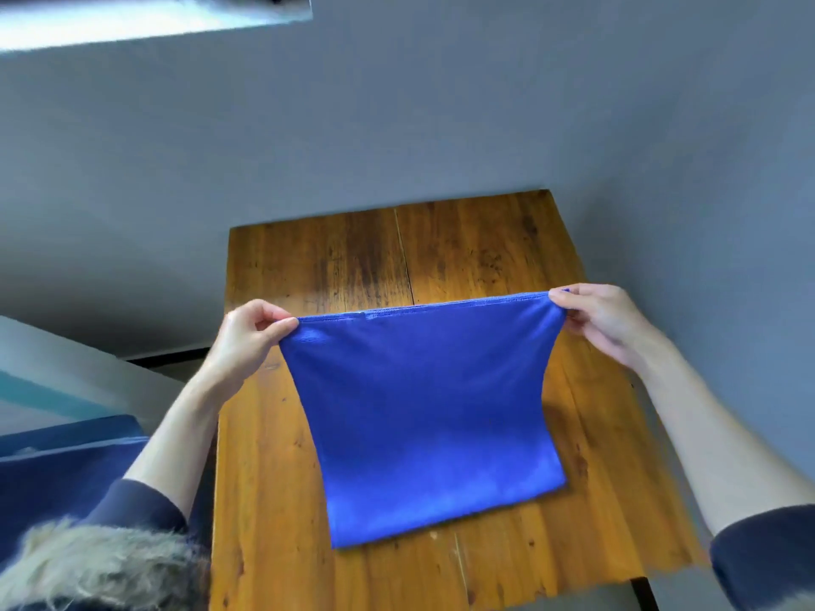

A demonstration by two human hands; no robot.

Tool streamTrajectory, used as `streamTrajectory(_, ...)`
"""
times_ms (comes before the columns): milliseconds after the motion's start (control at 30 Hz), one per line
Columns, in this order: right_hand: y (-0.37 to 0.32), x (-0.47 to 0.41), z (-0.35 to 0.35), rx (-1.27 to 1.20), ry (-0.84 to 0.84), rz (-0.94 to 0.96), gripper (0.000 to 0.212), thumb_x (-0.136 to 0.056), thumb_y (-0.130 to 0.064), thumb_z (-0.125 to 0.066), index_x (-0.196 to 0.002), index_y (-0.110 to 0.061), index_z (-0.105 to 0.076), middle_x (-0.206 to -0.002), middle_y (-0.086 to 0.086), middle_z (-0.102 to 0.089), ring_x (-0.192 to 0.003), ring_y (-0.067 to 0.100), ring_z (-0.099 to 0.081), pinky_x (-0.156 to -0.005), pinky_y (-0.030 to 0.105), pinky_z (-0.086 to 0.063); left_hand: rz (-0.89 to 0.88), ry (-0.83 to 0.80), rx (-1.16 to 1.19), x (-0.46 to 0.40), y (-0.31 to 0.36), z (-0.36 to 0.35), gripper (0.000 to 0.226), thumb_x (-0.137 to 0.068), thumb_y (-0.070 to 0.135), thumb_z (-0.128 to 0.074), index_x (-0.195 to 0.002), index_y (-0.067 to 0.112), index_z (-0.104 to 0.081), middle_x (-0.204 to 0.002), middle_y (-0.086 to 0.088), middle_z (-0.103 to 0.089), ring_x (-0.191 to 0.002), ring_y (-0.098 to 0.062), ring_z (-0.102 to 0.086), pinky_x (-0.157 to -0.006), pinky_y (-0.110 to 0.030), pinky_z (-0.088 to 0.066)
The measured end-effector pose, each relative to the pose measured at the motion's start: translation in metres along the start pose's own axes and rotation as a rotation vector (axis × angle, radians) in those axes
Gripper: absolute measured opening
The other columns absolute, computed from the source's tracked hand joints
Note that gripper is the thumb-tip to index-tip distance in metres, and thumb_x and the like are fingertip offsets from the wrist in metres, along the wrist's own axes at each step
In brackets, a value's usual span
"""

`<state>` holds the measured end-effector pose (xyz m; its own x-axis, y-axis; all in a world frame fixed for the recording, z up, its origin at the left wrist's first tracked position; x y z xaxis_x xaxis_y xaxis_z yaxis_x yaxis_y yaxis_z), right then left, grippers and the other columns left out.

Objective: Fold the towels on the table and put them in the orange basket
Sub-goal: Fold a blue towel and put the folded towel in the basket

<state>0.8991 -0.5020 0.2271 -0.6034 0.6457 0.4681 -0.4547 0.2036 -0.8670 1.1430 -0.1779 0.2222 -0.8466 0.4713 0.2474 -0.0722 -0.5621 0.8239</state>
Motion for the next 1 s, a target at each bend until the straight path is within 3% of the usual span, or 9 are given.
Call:
streamTrajectory(133,-0.046,0.029,0.010,0.084,0.010,0.155,0.011,-0.089,-0.008,-0.060,-0.079,-0.009,-0.066,-0.085,0.008,-0.066,-0.083,0.017,-0.061,-0.076,0.025,-0.049,-0.092,0.075,-0.035,0.021,0.044,0.031,0.011,-0.086,0.009,-0.061,-0.076,0.014,-0.059,-0.079,-0.002,-0.063,-0.069,-0.010,-0.055,-0.049,-0.011,-0.045)
streamTrajectory(300,-0.108,0.063,0.025,0.208,0.051,0.395,0.005,-0.087,-0.006,-0.062,-0.085,-0.006,-0.067,-0.079,0.000,-0.064,-0.073,0.007,-0.059,-0.066,0.010,-0.048,-0.236,0.169,-0.016,0.057,0.096,0.067,0.014,-0.083,0.000,-0.064,-0.075,0.012,-0.062,-0.078,-0.001,-0.064,-0.063,0.005,-0.058,-0.058,-0.004,-0.043)
streamTrajectory(467,-0.146,0.089,0.037,0.079,0.025,0.484,0.014,-0.086,-0.005,-0.062,-0.077,-0.014,-0.067,-0.069,-0.007,-0.068,-0.065,0.001,-0.061,-0.069,0.014,-0.052,-0.337,0.284,0.034,0.090,0.134,0.086,0.010,-0.081,-0.005,-0.065,-0.078,0.004,-0.062,-0.075,-0.002,-0.063,-0.058,0.009,-0.057,-0.060,-0.003,-0.044)
streamTrajectory(533,-0.156,0.100,0.038,0.031,0.005,0.486,0.015,-0.087,-0.005,-0.061,-0.076,-0.014,-0.066,-0.065,-0.009,-0.068,-0.067,0.005,-0.060,-0.070,0.019,-0.051,-0.366,0.333,0.067,0.099,0.143,0.095,0.016,-0.081,-0.003,-0.065,-0.075,0.011,-0.061,-0.075,-0.001,-0.063,-0.059,0.008,-0.058,-0.060,-0.003,-0.044)
streamTrajectory(667,-0.169,0.119,0.037,-0.088,0.001,0.494,0.016,-0.087,-0.002,-0.060,-0.076,-0.013,-0.061,-0.073,0.001,-0.063,-0.069,0.009,-0.060,-0.061,0.015,-0.051,-0.399,0.378,0.103,0.108,0.154,0.107,0.017,-0.083,0.000,-0.064,-0.075,0.015,-0.060,-0.078,-0.003,-0.062,-0.071,-0.008,-0.058,-0.061,-0.006,-0.044)
streamTrajectory(900,-0.185,0.136,0.030,0.178,0.079,0.624,0.011,-0.087,-0.004,-0.061,-0.079,-0.012,-0.061,-0.079,0.005,-0.062,-0.074,0.017,-0.055,-0.072,0.025,-0.047,-0.418,0.343,-0.017,0.115,0.156,0.125,0.011,-0.084,-0.002,-0.063,-0.088,0.008,-0.063,-0.081,-0.006,-0.064,-0.068,-0.002,-0.058,-0.061,-0.002,-0.042)
streamTrajectory(1000,-0.190,0.138,0.024,0.227,0.103,0.660,0.012,-0.088,-0.006,-0.061,-0.079,-0.015,-0.060,-0.080,0.004,-0.062,-0.074,0.016,-0.056,-0.071,0.023,-0.046,-0.413,0.275,-0.199,0.109,0.154,0.132,0.018,-0.083,-0.003,-0.063,-0.096,0.008,-0.068,-0.089,-0.010,-0.066,-0.080,-0.020,-0.061,-0.067,-0.005,-0.043)
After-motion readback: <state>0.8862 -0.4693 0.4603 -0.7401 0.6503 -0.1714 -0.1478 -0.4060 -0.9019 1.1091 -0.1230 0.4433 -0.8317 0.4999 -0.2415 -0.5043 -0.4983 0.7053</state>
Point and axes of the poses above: each hand's wrist, its own x-axis away from the middle knuckle, its own z-axis out of the back of the hand, y = z × x, the point moved 2 cm from there along -x, towards the middle knuckle
